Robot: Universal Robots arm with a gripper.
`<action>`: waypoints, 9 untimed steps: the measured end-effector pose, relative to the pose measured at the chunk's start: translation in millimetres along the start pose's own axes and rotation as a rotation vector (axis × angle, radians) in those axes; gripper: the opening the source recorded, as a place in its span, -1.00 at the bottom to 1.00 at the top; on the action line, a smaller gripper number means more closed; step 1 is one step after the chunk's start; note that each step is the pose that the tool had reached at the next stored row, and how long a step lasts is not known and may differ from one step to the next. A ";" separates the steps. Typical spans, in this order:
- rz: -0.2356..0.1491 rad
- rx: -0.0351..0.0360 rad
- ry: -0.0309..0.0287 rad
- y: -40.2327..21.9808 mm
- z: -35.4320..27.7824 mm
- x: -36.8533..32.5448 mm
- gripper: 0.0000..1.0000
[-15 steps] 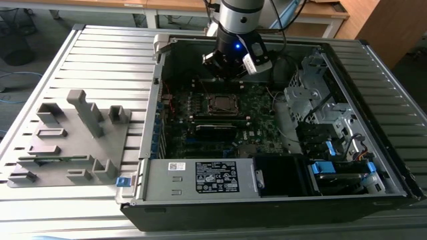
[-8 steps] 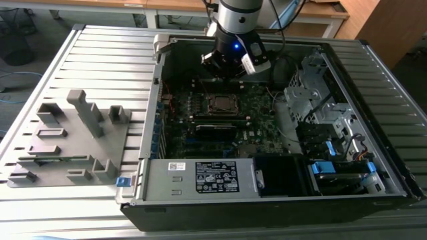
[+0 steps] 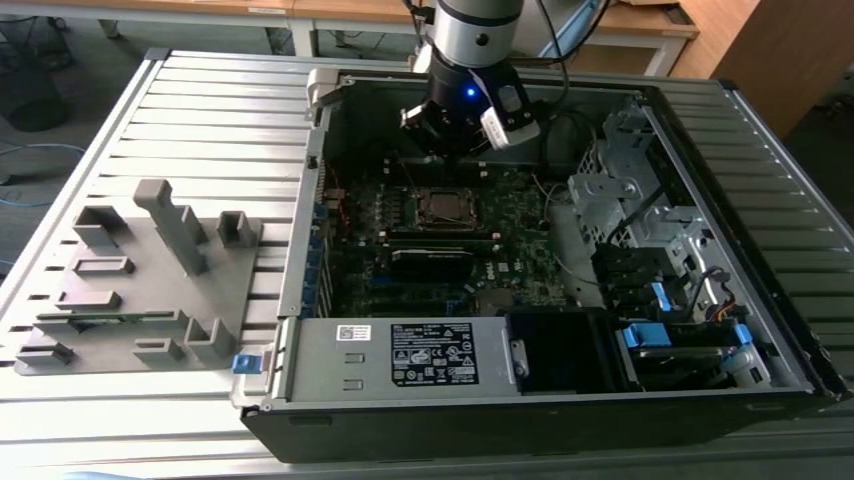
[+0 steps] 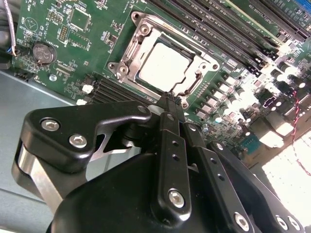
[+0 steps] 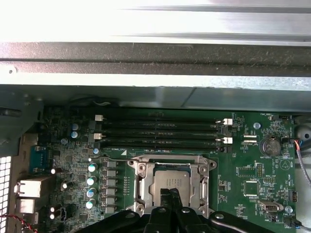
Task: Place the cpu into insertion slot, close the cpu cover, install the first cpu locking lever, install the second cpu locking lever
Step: 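Install the first cpu locking lever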
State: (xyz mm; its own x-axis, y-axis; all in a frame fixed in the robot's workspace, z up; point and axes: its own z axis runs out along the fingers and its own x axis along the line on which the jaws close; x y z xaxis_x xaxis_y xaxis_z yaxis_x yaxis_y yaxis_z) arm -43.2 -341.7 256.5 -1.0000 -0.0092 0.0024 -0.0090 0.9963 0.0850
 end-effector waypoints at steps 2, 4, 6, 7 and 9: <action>0.000 0.0000 0.0000 0.0 0.0 0.4 -0.80; 0.000 0.0000 0.0000 0.0 0.0 0.5 -0.80; 0.000 0.0000 0.0000 0.0 0.0 1.2 -0.80; 0.000 0.0000 0.0000 0.0 0.0 1.8 -0.80; 0.000 0.0000 0.0000 0.0 0.1 2.9 -0.80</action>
State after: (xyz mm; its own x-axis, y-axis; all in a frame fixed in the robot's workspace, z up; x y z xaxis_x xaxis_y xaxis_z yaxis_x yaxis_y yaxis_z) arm -46.1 -341.7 256.4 -1.0000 -0.0092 0.0023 -0.0090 0.9963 0.0850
